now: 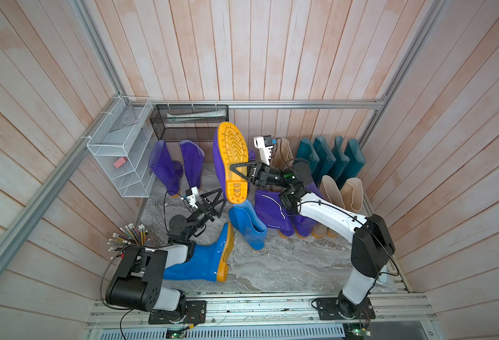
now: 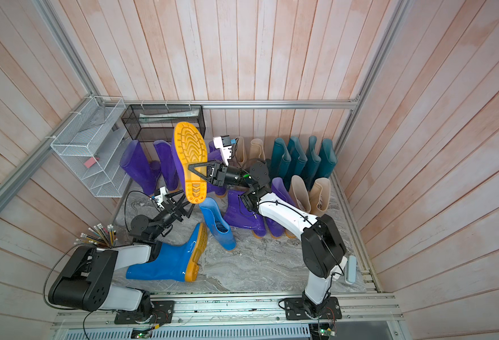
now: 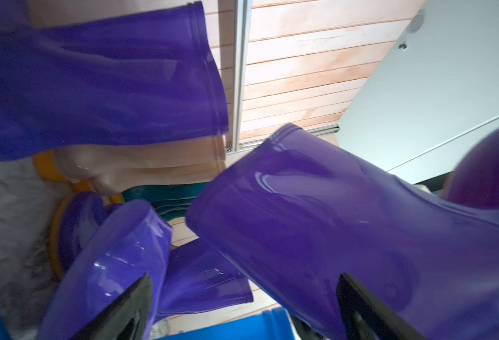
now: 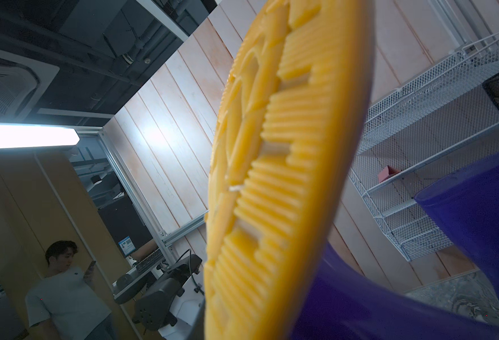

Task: Match and arrange rain boots in pairs
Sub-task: Pick up the rain boot at the center of the board.

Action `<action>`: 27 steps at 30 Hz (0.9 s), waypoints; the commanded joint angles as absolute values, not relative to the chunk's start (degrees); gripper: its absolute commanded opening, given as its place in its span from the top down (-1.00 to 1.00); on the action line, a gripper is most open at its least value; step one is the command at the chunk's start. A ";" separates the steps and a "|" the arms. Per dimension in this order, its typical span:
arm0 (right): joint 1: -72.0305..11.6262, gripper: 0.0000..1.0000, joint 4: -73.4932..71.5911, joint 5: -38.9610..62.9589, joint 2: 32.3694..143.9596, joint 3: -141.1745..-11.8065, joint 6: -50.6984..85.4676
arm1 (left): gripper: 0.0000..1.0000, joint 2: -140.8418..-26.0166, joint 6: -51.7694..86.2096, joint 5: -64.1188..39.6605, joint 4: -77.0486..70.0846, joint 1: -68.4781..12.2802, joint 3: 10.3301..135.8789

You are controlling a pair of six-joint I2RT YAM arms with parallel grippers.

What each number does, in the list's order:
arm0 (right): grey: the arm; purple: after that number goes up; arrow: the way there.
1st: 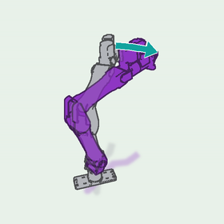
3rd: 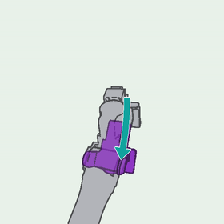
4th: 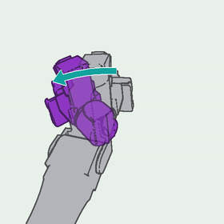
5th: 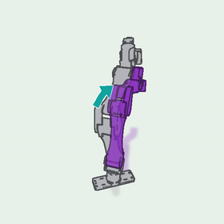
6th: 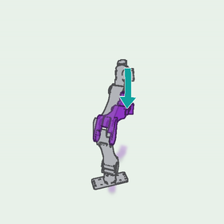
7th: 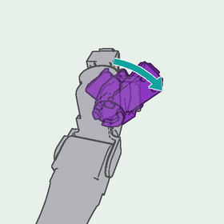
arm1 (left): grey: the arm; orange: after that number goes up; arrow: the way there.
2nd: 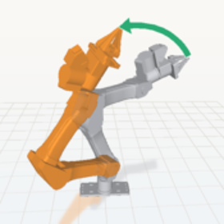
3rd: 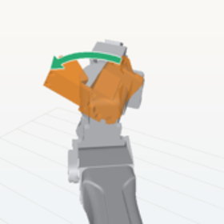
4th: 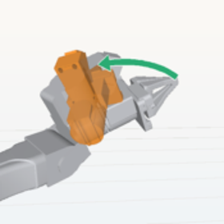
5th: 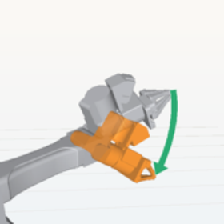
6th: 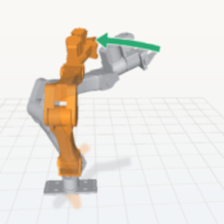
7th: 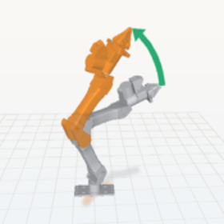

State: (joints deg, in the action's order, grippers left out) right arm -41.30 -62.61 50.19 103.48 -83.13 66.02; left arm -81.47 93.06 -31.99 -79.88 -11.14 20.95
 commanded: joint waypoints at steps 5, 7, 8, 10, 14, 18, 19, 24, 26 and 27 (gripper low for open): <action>-41.90 1.00 -77.05 47.27 107.73 -86.88 70.36 | -1.00 -70.28 102.69 -13.72 -70.33 -15.26 19.97; -42.55 1.00 -78.55 46.67 108.69 -86.78 70.30 | -0.99 -69.26 104.45 -12.06 -65.67 -16.97 21.73; -42.83 1.00 -79.81 46.11 109.15 -86.71 70.64 | -1.00 -69.21 105.56 -11.03 -64.47 -18.00 22.45; -43.15 1.00 -81.82 45.88 110.14 -87.13 71.70 | -1.00 -69.90 107.01 -9.27 -64.35 -19.92 23.01; -43.15 1.00 -79.84 45.70 110.27 -88.72 69.99 | -1.00 -72.01 108.38 -9.58 -68.82 -21.80 22.19; -43.34 1.00 -78.77 45.18 110.02 -88.67 68.06 | -1.00 -71.61 108.28 -7.74 -69.75 -23.50 21.43; -43.41 1.00 -79.22 45.18 110.25 -88.57 68.39 | -0.99 -71.46 108.13 -7.05 -69.95 -23.85 21.60; -44.51 1.00 -83.34 44.83 111.01 -86.47 70.24 | -0.99 -71.78 108.72 -4.67 -70.39 -24.07 23.72; -45.11 1.00 -83.98 44.49 110.60 -84.56 69.92 | -0.99 -72.40 108.69 -4.31 -70.27 -24.07 24.67; -45.23 1.00 -84.46 44.54 110.42 -83.79 70.15 | -0.96 -72.79 108.81 -4.10 -70.49 -24.06 24.70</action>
